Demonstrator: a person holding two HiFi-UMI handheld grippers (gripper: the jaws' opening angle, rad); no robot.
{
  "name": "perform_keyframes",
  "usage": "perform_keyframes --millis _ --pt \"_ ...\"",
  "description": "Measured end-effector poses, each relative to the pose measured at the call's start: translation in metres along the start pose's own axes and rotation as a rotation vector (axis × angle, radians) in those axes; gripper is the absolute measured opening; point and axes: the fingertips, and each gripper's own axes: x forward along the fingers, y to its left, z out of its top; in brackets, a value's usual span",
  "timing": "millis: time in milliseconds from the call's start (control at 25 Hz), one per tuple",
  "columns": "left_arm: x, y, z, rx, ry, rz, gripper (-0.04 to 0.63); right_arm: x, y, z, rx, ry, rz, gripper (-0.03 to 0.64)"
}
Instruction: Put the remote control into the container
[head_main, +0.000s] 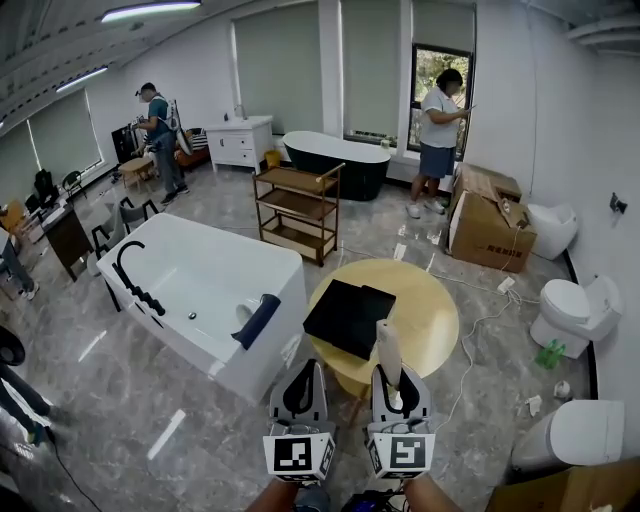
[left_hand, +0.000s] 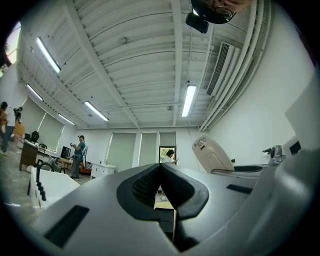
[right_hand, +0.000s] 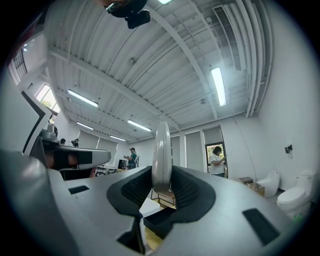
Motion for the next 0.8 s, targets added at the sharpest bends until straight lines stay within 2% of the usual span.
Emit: perform_keyframes --millis 560,800 --pt "0.063 0.095 -0.012 -0.030 0.007 -0.017 0.015 0.102 0.044 -0.019 -0.024 0.033 -0.026 0.130" --pt "0.086 0.130 -0.015 -0.032 0.001 -0.044 0.015 0.139 0.057 -0.022 -0.013 0.024 -0.068 0.130"
